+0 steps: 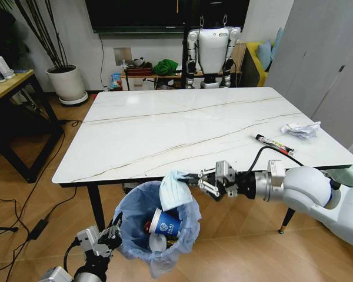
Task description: Pick up the trash bin and place the trash from the table into it.
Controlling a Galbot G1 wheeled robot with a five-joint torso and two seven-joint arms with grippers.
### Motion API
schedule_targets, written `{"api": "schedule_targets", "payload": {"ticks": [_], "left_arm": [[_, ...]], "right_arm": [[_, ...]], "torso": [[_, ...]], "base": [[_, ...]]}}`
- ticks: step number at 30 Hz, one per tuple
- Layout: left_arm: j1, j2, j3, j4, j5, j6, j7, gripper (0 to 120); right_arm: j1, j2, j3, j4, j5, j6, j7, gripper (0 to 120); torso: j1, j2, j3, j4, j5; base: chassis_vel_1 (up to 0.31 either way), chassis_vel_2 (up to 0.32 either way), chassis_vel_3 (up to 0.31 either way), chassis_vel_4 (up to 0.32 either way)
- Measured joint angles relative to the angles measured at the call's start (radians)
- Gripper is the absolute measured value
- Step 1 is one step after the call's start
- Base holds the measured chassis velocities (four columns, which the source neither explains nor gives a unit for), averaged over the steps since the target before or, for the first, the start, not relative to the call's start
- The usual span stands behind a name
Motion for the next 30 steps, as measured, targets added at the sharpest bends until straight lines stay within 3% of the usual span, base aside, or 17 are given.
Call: {"api": "schedule_targets", "payload": {"ticks": [23,30], "left_arm": [[-0.014,-0.048,0.031,0.022,0.029,0.003,0.003,0],[-0.012,-0.048,0.026,0.021,0.029,0.003,0.003,0]], "right_arm": [[0.044,0.148,-0.129,-0.086,-0.095,0.012,0.028,0],[0.047,0.173,-0.149,-0.108,-0.106,0.019,0.048,23]], "torso": [[0.000,0.000,0.000,0.0001,0.0001],[0.000,0.000,0.000,0.0002,0.0001]], "base": [[0.000,0.000,0.000,0.000],[0.000,0.000,0.000,0.000]]}}
